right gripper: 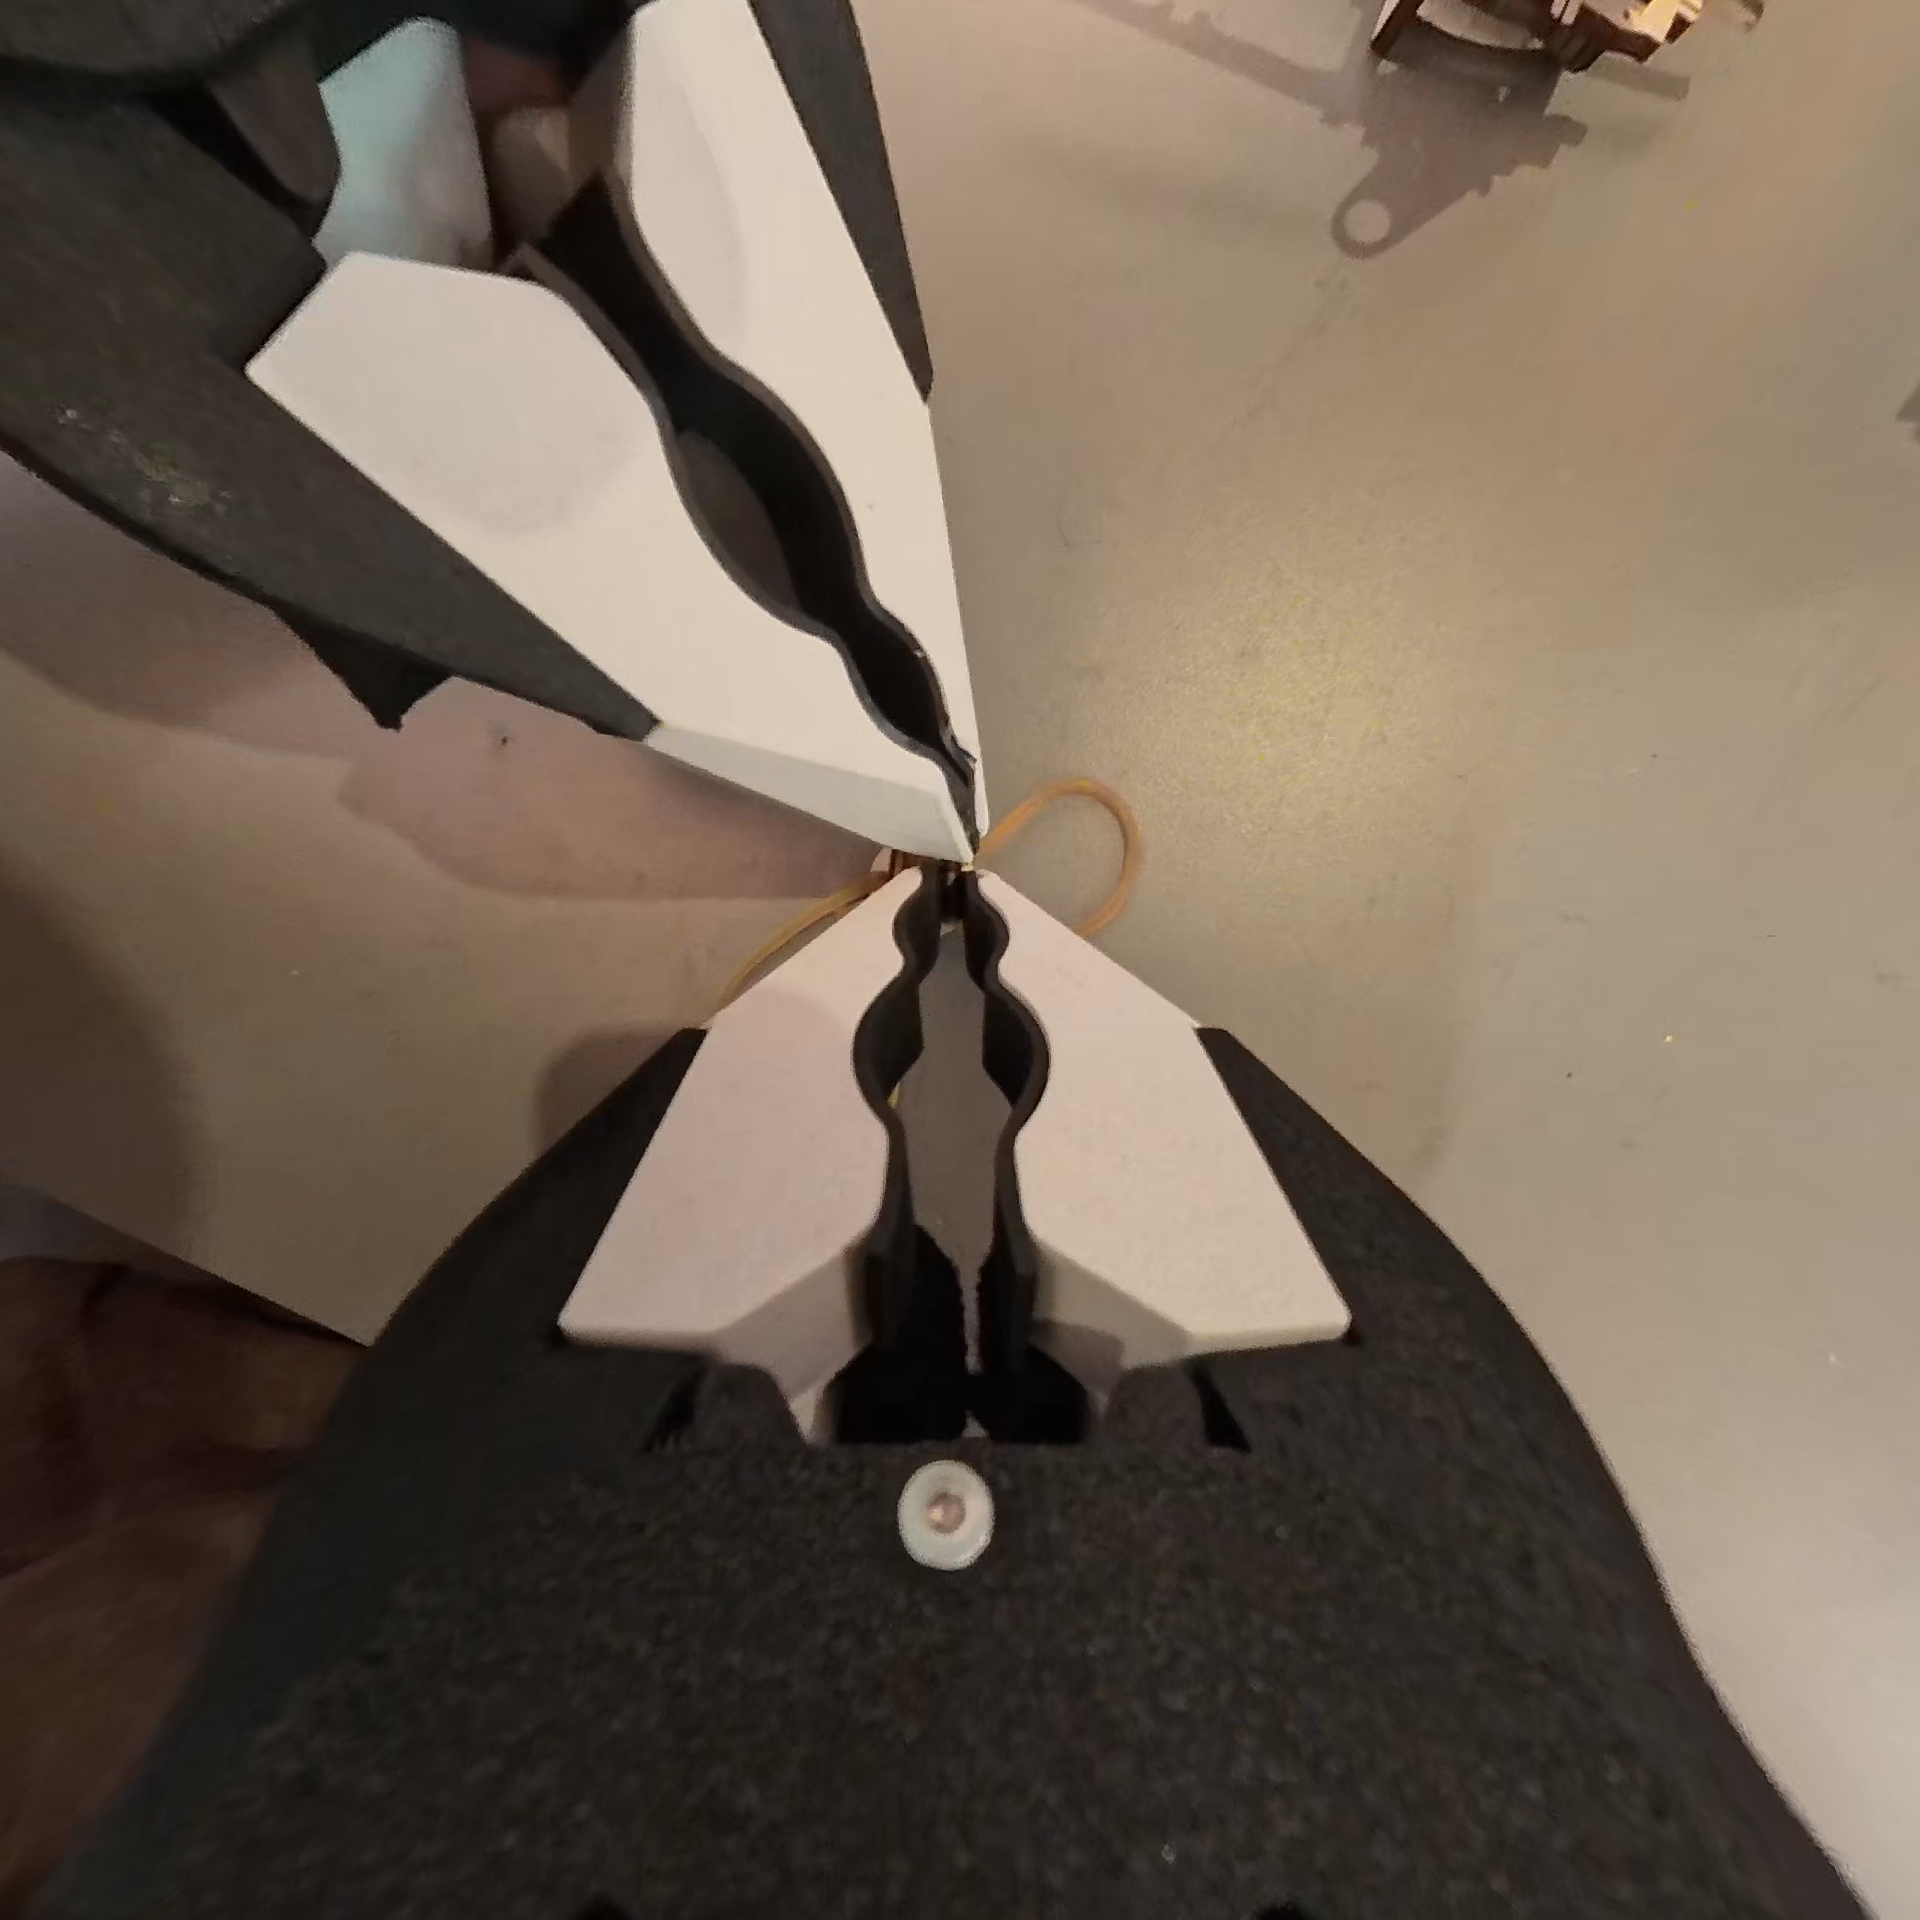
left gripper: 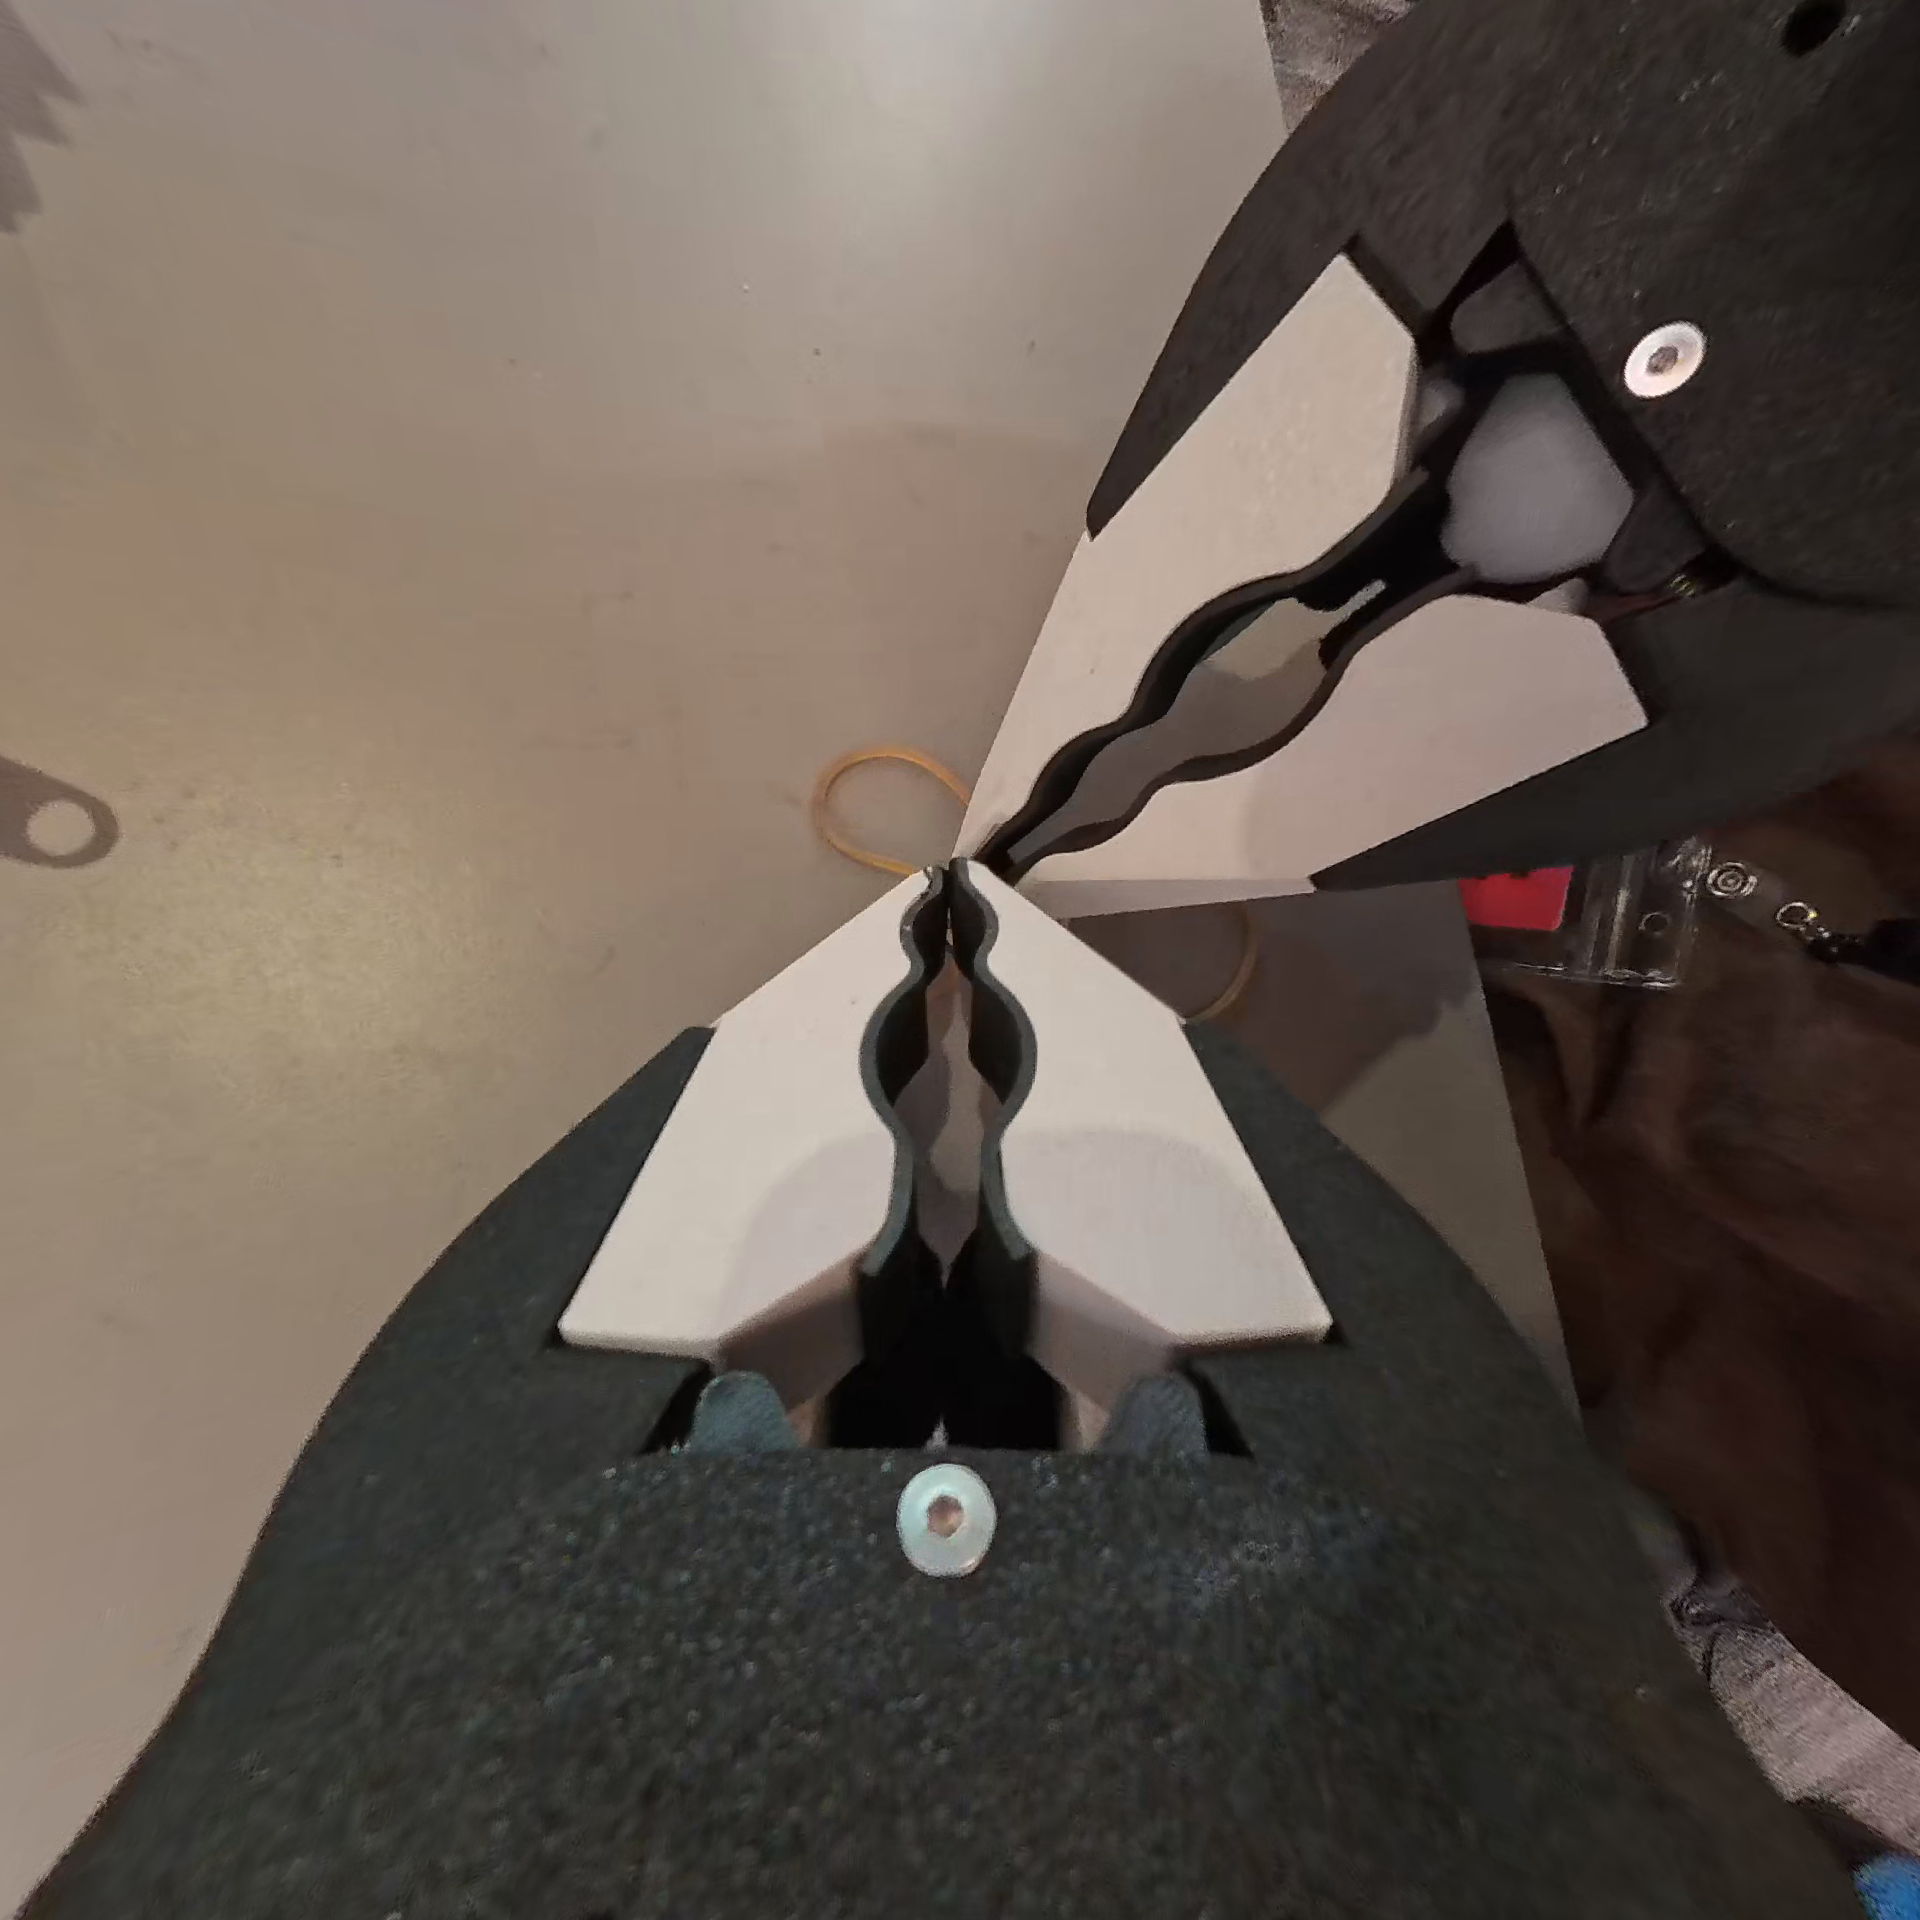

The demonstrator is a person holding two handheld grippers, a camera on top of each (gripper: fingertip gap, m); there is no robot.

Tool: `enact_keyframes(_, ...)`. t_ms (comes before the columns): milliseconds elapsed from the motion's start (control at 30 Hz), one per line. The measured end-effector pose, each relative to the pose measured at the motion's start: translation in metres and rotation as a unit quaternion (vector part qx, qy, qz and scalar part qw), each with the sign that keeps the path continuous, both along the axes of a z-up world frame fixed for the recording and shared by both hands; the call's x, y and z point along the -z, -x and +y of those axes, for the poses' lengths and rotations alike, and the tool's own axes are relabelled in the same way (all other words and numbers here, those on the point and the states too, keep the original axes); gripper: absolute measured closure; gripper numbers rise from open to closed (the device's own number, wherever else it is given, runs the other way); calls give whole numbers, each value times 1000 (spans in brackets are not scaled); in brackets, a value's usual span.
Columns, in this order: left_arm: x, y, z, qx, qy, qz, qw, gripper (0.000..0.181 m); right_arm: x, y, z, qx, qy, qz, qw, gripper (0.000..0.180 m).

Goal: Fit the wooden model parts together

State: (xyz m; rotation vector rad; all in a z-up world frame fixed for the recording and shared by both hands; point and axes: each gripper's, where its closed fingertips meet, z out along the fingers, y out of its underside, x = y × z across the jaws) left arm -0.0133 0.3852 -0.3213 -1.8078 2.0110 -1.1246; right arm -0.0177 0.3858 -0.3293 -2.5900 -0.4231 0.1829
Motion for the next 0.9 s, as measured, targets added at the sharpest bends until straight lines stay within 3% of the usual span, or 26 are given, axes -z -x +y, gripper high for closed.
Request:
enact_keyframes(167,1,-1,-1,1,-11,-4,1000,181,0,0,0,8,2,21,1000,176)
enact_keyframes(400,3,2,0,1,-25,-5,1000,181,-3,-3,2,6,-12,19,1000,161)
enact_keyframes(567,8,5,-2,5,-42,-1,999,181,-8,0,-1,-17,-31,11,999,162)
enact_keyframes(767,-14,7,9,-55,-42,-33,997,181,-43,-23,-8,-26,-82,61,994,162)
enact_keyframes(900,-17,4,11,-130,-66,-11,989,176,-41,-66,-13,-76,-64,84,991,165)
